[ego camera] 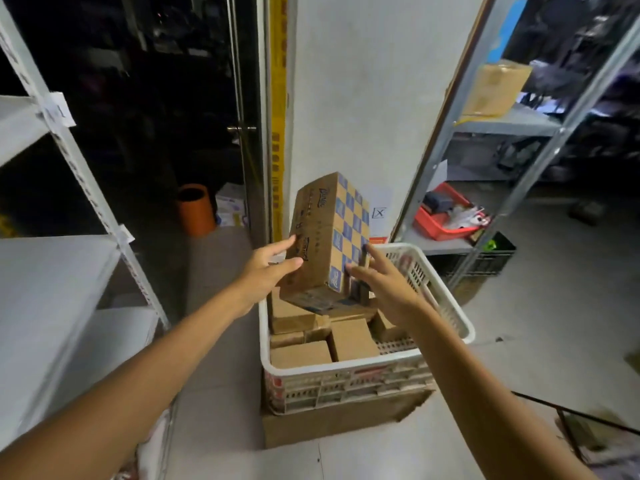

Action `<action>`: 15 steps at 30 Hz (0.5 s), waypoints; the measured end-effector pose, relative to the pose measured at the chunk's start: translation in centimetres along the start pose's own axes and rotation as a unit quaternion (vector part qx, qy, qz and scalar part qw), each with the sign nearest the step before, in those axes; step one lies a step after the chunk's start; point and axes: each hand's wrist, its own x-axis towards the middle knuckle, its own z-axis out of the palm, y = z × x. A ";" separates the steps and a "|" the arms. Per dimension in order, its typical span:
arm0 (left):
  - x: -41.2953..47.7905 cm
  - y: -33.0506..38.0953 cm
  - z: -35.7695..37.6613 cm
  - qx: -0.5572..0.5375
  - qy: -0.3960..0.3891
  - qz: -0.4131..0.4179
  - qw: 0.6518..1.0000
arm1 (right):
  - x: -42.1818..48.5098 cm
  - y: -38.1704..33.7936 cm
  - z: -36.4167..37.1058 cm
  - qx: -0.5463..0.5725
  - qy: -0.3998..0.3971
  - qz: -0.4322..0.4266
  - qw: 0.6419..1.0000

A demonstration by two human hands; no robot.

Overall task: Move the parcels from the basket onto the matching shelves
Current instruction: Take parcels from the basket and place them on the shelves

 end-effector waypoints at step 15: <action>9.5 -3.7 13.3 0.039 0.011 -0.070 0.997 | 7.8 4.7 -13.1 0.015 -0.022 0.083 0.996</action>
